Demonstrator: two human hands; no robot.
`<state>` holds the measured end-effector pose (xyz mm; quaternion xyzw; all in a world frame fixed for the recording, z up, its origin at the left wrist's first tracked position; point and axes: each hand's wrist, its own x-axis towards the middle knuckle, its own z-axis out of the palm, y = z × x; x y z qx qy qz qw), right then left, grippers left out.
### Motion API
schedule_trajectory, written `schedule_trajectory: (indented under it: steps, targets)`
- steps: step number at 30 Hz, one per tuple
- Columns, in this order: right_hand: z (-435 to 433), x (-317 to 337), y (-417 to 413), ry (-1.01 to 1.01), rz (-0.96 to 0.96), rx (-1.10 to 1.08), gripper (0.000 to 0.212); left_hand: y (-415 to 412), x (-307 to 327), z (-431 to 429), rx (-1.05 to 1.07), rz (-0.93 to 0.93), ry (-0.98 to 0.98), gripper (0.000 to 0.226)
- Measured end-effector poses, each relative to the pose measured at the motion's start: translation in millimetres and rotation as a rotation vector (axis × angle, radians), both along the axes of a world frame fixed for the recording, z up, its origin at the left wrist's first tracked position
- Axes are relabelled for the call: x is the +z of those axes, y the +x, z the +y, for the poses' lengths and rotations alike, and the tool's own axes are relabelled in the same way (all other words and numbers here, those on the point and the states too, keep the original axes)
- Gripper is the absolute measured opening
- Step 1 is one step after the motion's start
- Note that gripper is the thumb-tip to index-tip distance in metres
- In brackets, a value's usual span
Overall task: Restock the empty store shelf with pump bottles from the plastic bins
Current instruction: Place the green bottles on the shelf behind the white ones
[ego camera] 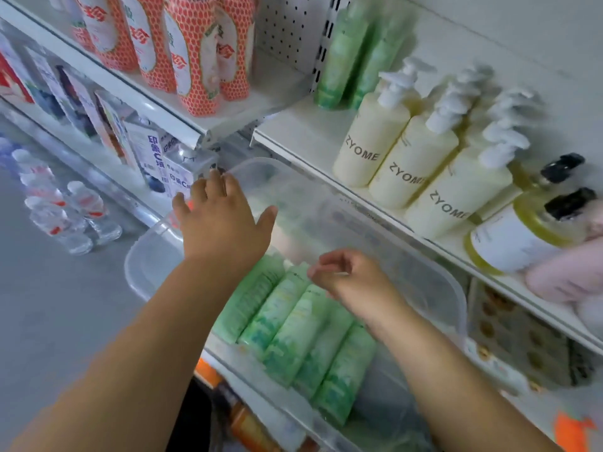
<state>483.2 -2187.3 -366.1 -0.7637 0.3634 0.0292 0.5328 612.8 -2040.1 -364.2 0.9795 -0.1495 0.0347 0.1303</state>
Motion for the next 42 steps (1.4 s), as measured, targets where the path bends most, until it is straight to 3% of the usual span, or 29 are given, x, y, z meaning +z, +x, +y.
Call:
schedule_trajectory:
  steps: [3,6,10,15,19,22,32,42]
  targets:
    - [-13.1,-2.3,9.4,0.15,0.031,-0.06,0.032,0.8,-4.8,-3.7,0.001,-0.015,0.068,0.091]
    - [-19.9,-12.9,16.1,0.013,0.152,-0.075,0.036,0.5,-6.8,-8.4,0.003,-0.038,0.118,0.093]
    - [-13.6,-18.9,20.4,-0.074,0.453,0.153,0.059,1.7,-10.4,-13.8,0.025,-0.065,0.159,0.094]
    - [-11.5,-28.9,27.0,-0.115,0.524,0.244,0.078,2.3,-14.3,-17.1,0.045,-0.089,0.177,0.095]
    - [-8.0,-47.9,30.2,-0.16,0.648,0.334,0.122,3.5,-16.2,-18.6,0.054,-0.097,0.179,0.094]
    - [-9.7,-51.8,35.9,-0.142,0.65,0.343,0.137,3.9,-17.8,-17.7,0.052,-0.099,0.176,0.093]
    - [-10.2,-38.7,25.3,0.04,0.226,0.187,0.085,8.0,-17.4,-15.1,0.046,-0.074,0.131,0.086]
    - [-2.3,14.5,13.5,-0.19,-0.164,0.18,0.076,15.4,-3.5,-5.3,0.053,-0.003,-0.054,0.065]
